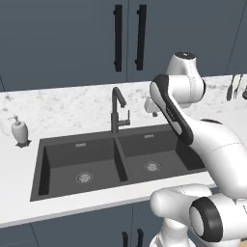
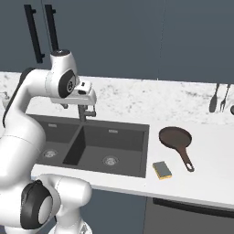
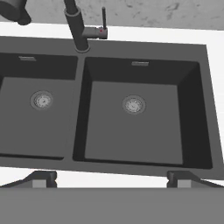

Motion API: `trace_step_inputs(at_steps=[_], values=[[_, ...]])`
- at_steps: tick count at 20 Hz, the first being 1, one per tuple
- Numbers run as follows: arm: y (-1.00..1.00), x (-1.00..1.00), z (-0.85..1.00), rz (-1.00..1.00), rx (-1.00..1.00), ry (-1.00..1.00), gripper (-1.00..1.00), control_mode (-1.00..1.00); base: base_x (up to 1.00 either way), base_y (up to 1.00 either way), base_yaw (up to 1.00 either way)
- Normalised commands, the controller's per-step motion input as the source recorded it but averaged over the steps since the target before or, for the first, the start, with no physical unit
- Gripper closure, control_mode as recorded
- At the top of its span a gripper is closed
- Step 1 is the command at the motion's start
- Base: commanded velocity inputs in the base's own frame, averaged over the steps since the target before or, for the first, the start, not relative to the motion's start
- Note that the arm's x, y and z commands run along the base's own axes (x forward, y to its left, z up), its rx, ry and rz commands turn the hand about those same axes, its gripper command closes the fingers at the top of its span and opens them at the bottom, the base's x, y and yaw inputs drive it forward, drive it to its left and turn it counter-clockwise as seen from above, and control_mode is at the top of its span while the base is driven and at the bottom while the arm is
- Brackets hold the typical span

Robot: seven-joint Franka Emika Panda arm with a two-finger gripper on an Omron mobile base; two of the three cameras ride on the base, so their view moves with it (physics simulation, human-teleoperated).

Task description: Pick the pan and sponge and place them into the sink. Then turn on the water.

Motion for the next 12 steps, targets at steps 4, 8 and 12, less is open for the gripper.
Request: trace_step_inputs(at_steps=[4, 8, 12], values=[[0.00, 0.00, 0.00, 0.00, 0.00, 0.00, -1.00, 1.00, 0.12, 0.00, -0.05], [0.00, 0.00, 0.00, 0.00, 0.00, 0.00, -1.00, 1.00, 0.01, 0.00, -0.02], [0.00, 0.00, 0.00, 0.00, 0.00, 0.00, -1.00, 1.00, 0.00, 0.00, 0.00]])
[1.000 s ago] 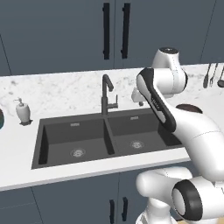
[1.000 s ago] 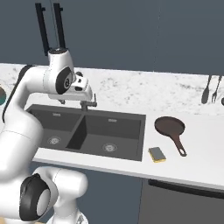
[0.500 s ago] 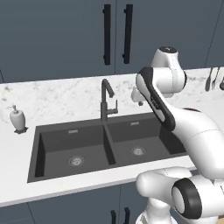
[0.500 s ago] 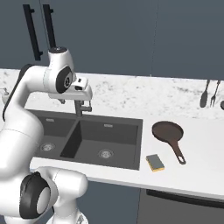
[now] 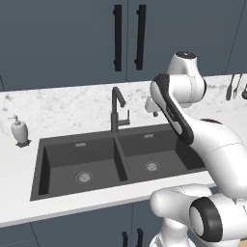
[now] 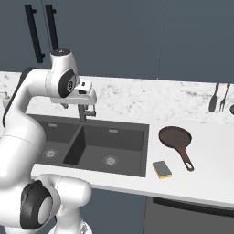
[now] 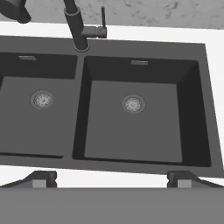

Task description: Pick the pan and sponge and place them into the sink. Then turn on the water.

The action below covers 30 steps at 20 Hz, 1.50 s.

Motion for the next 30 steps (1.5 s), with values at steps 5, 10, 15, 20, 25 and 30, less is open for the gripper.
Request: trace_step_inputs(at_steps=[5, 10, 15, 20, 25, 30], values=[[0.00, 0.00, 0.00, 0.00, 0.00, 0.00, -1.00, 1.00, 0.00, 0.00, 0.00], [0.00, 0.00, 0.00, 0.00, 0.00, 0.00, -1.00, 1.00, 0.00, 0.00, 0.00], [0.00, 0.00, 0.00, 0.00, 0.00, 0.00, -1.00, 1.00, 0.00, 0.00, 0.00], [-0.03, 0.00, -0.08, 0.00, -0.02, 0.00, -1.00, -1.00, 0.00, 0.00, 0.00], [-0.36, 0.00, -0.14, -0.06, -0.06, 0.08, -1.00, -1.00, 0.00, 0.00, 0.00], [-0.51, 0.00, -0.13, -0.09, -0.01, 0.04, -1.00, -1.00, 0.00, 0.00, 0.00]])
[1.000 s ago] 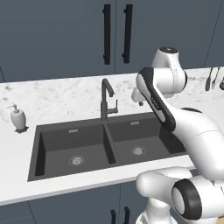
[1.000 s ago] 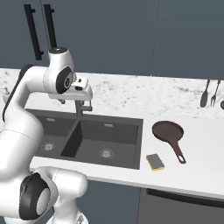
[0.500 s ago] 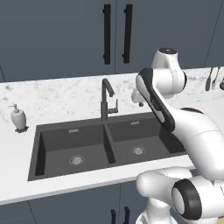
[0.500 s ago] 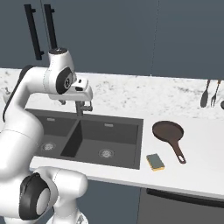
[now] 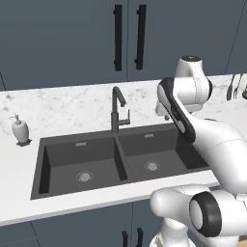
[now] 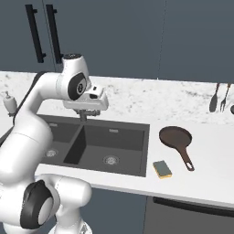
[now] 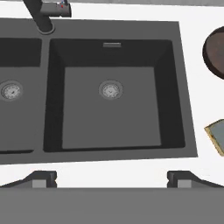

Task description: Pick the pan and sponge and place them into the sink. Then turn on the water.

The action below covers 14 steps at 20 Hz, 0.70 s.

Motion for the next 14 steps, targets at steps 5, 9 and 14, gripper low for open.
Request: trace_step_inputs(at_steps=[5, 9, 14], values=[[-0.40, 0.00, -0.02, -0.09, 0.00, 0.00, -1.00, -1.00, 0.00, 0.00, 0.00], [-0.52, 0.00, 0.00, -0.06, 0.00, 0.00, -1.00, -1.00, 0.00, 0.00, 0.00], [-0.54, -0.12, -0.03, -0.02, 0.00, 0.00, -1.00, -1.00, 0.00, 0.00, 0.00]])
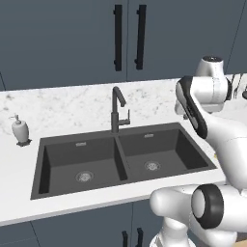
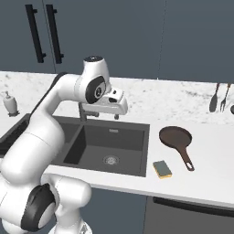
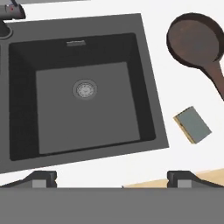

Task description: Pick the pan and sponge and place them into the sink. Then turn on the water.

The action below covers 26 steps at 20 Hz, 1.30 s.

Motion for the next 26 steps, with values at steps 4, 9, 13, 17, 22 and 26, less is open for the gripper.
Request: trace_step_inputs(at_steps=[4, 9, 13, 17, 22, 26], values=[[-0.47, -0.19, -0.01, -0.04, 0.00, 0.00, -1.00, -1.00, 0.00, 0.00, 0.00], [-0.42, -0.20, 0.00, -0.01, 0.00, 0.00, -1.00, -1.00, 0.00, 0.00, 0.00], [-0.42, -0.01, 0.00, 0.00, 0.00, 0.00, -1.00, -1.00, 0.00, 0.00, 0.00], [-0.44, 0.00, 0.00, 0.00, 0.00, 0.00, -1.00, -1.00, 0.00, 0.00, 0.00], [-0.51, 0.00, 0.00, 0.00, 0.00, 0.03, -1.00, -1.00, 0.00, 0.00, 0.00], [-0.51, 0.00, 0.00, 0.00, 0.00, 0.03, -1.00, -1.00, 0.00, 0.00, 0.00]])
